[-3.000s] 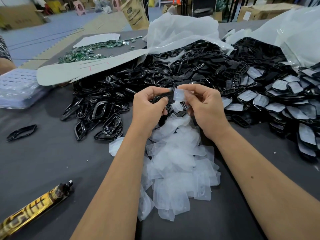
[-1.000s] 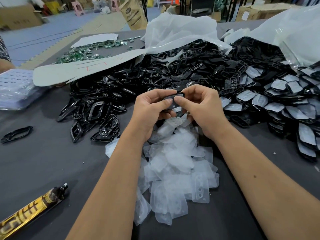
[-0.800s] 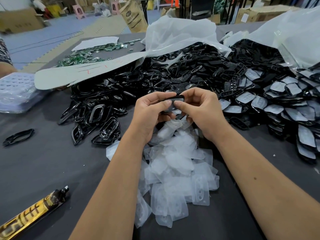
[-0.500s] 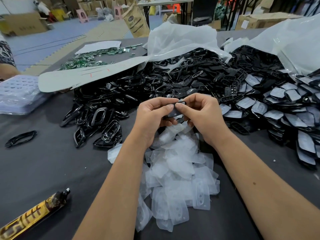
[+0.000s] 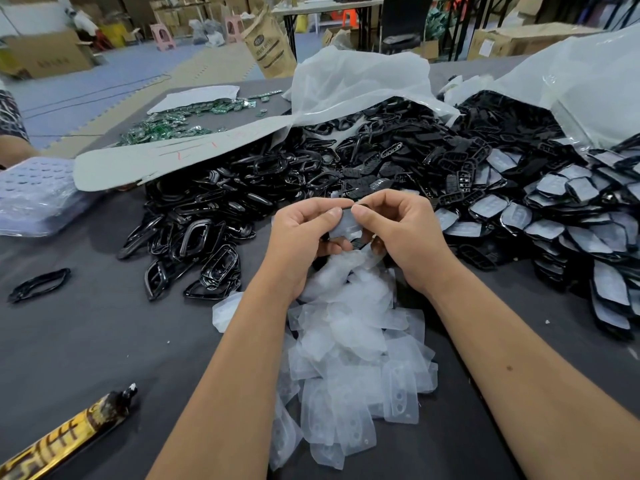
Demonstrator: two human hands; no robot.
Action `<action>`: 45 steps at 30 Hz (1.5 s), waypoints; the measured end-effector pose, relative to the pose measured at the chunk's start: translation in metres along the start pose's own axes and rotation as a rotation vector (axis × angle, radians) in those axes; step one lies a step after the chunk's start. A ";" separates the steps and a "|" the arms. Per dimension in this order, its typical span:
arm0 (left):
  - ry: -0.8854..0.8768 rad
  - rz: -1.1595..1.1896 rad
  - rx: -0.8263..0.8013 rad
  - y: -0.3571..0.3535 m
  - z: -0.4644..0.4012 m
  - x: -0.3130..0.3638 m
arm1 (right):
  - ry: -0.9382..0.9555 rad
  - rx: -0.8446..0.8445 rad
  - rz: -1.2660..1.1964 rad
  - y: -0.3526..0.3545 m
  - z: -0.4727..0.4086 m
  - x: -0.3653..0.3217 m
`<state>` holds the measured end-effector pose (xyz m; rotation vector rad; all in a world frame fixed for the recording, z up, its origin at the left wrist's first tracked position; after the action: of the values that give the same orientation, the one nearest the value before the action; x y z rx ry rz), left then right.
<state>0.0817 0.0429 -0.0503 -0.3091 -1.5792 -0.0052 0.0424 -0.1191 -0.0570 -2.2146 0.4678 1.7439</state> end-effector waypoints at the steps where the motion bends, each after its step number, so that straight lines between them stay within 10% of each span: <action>1: -0.008 -0.006 -0.009 0.000 0.000 0.000 | 0.008 0.007 0.009 0.000 0.000 0.000; 45: -0.058 -0.016 -0.020 0.001 -0.002 -0.004 | 0.030 0.017 0.033 0.000 0.003 0.001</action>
<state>0.0835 0.0428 -0.0539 -0.3151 -1.6403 -0.0248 0.0400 -0.1184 -0.0582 -2.2359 0.5275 1.7188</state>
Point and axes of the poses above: each hand's wrist, its own z-axis away from the middle knuckle, its own y-axis out of the back of the hand, x = y × z, the point moved 2 cm from there along -z, towards the middle knuckle, and after that the axes turned 11 degrees about x, right-handed, at the moved point
